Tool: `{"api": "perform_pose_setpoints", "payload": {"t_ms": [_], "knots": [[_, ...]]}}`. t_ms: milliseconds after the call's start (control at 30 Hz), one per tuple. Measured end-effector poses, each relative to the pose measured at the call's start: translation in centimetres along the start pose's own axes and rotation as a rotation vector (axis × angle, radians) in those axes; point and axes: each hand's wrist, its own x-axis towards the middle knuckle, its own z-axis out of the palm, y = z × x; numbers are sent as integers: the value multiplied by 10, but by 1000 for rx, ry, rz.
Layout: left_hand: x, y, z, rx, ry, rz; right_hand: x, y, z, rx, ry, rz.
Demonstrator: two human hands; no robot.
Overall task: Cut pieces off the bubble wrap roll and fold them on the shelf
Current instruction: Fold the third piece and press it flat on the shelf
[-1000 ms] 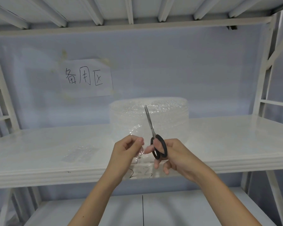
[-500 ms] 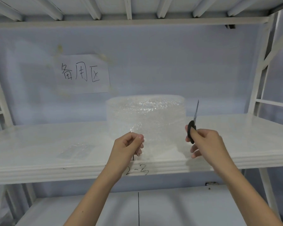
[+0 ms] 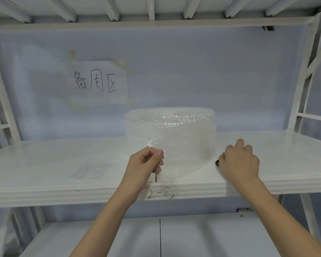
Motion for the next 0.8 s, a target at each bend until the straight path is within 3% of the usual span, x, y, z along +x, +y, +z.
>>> {"api": "perform_pose_setpoints", "payload": {"t_ms": [67, 100, 233, 567, 800], "knots": [[1, 0, -5, 4, 7, -1, -14, -13, -10, 228, 166, -95], [2, 0, -8, 10, 13, -4, -21, -24, -20, 408, 164, -149], [2, 0, -21, 12, 43, -17, -49, -79, -60, 941, -186, -307], [-5, 9, -66, 111, 94, -3, -50, -152, -52, 1220, -787, -272], [-10, 2, -101, 179, 126, 80, -50, -176, -34, 1492, -944, -48]]}}
